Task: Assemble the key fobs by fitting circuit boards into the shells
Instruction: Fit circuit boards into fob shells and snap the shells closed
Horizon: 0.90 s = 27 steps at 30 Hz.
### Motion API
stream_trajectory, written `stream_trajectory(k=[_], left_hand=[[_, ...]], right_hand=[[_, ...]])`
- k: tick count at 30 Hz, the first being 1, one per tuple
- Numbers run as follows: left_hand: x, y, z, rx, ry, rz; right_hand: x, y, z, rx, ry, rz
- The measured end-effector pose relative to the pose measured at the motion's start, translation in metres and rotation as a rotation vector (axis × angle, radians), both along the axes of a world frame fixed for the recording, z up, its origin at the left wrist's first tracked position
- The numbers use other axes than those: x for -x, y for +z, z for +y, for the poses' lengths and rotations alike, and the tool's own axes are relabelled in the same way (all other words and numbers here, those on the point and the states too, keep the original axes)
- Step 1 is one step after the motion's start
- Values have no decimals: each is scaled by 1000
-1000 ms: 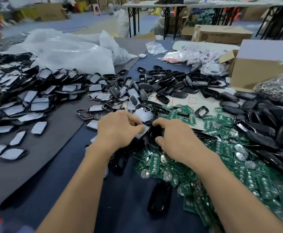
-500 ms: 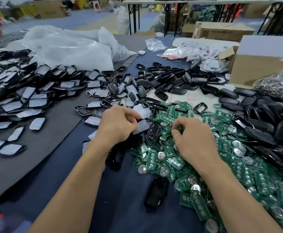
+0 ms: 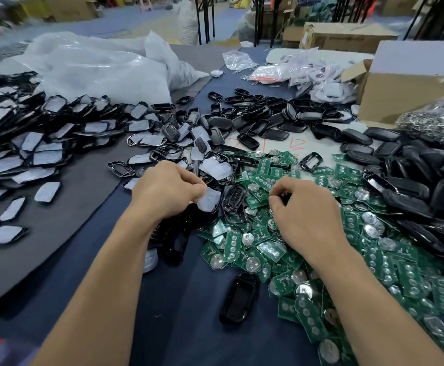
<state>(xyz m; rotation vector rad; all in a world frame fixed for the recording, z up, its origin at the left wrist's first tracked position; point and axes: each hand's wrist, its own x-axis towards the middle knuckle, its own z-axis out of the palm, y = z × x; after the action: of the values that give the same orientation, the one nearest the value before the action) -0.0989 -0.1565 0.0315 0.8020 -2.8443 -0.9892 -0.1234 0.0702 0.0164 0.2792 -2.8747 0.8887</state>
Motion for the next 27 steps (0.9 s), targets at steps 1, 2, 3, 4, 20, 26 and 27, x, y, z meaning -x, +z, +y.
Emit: stream_trajectory(k=[1,2,3,4,20,26,27], left_hand=[[0,1,2,39,-8,-10],[0,1,4,89,-12,-17],[0,0,6,146,-9,-20],[1,-1,7,201,-1,-16],[6,-23,52,330,-310,243],[5,-27,52,228,-350,248],[5,-26,51,177,-328,262]], right_hand=[[0,0,0,-2,4,-14],[0,-1,-1,-18,4,-28],[0,-2,-1,-40,12,-33],[0,-2,-2,-60,20,-24],[6,-11,4,382,13,150],[13,-14,11,458,71,40],[14,-13,12,466,84,24]])
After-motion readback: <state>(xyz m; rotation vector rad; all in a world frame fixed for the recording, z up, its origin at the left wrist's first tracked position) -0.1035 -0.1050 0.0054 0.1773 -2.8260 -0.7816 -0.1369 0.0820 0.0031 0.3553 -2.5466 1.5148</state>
